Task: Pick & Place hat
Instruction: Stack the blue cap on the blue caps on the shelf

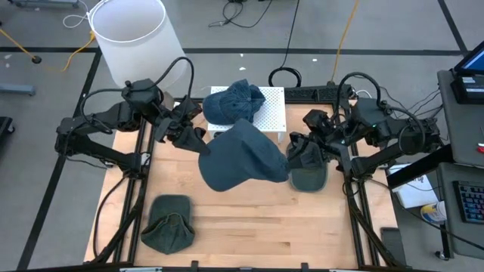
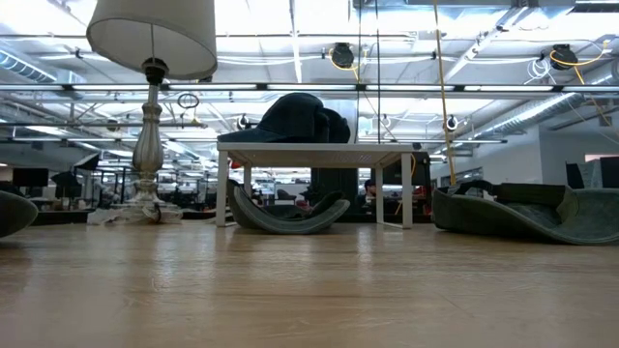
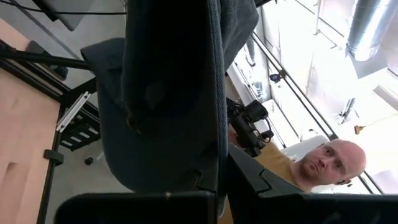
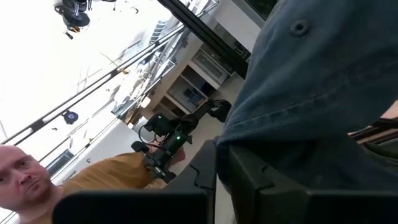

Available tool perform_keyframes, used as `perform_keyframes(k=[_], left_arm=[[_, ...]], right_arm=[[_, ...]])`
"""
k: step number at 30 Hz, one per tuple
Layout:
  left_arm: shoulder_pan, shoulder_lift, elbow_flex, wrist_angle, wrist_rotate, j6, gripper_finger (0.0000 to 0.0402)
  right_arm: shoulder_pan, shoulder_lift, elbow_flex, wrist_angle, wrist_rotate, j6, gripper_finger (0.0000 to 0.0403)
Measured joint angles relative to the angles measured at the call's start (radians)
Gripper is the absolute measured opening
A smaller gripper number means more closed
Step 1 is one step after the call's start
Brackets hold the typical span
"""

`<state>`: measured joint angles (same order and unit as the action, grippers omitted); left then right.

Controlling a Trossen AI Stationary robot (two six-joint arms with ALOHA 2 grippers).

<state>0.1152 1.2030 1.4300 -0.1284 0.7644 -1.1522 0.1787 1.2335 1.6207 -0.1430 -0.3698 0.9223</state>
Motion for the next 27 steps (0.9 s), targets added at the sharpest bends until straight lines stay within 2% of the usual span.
perform_keyframes(k=[7,12,16,22,27], left_arm=[[0.006,-0.004,0.0,0.026,0.01,0.06,0.0096],[0.026,-0.004,0.0,0.008,0.097,0.089,0.013],[0.031,-0.005,0.0,-0.1,0.129,0.114,0.0136],[0.026,-0.008,0.0,-0.297,0.134,0.19,0.0132],[0.026,-0.008,0.0,-0.342,0.128,0.227,0.0131]], right_arm=[[-0.001,-0.022,0.0,0.085,0.002,0.021,0.0007],[-0.009,-0.04,0.0,0.116,0.058,0.058,0.0007],[-0.01,-0.053,0.0,0.117,0.126,0.064,0.0004],[-0.01,-0.067,0.0,0.117,0.167,0.065,0.0002],[-0.026,-0.068,0.0,0.117,0.192,0.061,0.0002]])
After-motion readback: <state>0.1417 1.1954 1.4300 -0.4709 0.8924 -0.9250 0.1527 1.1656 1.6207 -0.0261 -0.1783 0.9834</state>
